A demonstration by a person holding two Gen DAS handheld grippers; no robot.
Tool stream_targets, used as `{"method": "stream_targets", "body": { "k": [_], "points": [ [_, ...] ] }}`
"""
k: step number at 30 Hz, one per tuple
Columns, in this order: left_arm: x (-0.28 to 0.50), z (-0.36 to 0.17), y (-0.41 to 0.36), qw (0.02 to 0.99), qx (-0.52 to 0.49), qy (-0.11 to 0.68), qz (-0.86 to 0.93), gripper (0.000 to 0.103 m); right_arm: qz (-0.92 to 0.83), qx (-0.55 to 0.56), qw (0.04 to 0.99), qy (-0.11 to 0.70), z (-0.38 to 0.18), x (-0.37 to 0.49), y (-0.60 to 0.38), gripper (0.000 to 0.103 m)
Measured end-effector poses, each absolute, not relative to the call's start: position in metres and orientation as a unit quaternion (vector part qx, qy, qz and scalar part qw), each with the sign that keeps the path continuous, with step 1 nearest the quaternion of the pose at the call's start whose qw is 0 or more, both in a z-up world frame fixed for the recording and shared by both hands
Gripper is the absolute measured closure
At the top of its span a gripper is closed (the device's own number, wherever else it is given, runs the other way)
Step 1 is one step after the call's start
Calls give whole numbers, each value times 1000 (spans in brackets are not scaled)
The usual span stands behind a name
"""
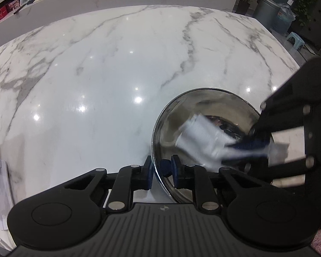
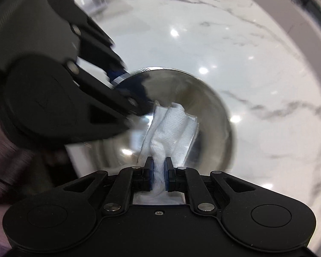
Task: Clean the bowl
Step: 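Keep wiping the bowl interior with the towel in the right gripper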
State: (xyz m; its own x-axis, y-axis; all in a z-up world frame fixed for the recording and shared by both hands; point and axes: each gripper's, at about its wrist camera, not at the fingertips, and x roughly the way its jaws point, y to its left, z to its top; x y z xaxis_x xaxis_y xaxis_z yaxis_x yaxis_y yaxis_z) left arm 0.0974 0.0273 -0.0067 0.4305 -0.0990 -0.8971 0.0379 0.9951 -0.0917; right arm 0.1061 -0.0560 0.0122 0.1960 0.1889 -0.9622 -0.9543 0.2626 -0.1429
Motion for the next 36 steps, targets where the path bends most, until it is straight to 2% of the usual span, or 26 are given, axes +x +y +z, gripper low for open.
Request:
{"method": "stream_targets", "body": {
  "k": [3,8,15,22,29,33,36],
  "points": [
    [98,-7,28,843,-38,536,-37,87,437,-411,655,460,13,109,-58,95],
    [92,-11,26,829,-64,553,-50,79,436,-399,660,464,14,112,-61,95],
    [87,-11,29,820,-90,561,-63,78,434,-386,665,470,15,116,-65,95],
    [93,-7,31,833,-64,547,-45,89,435,-371,664,482,8,112,-62,95],
    [100,-6,29,838,-46,542,-35,90,484,-249,648,533,5,119,-58,95],
    [99,-6,29,839,-43,541,-38,90,482,-269,646,527,5,118,-56,95],
    [99,-6,30,840,-41,540,-39,90,469,-331,645,505,7,114,-53,95]
  ]
}}
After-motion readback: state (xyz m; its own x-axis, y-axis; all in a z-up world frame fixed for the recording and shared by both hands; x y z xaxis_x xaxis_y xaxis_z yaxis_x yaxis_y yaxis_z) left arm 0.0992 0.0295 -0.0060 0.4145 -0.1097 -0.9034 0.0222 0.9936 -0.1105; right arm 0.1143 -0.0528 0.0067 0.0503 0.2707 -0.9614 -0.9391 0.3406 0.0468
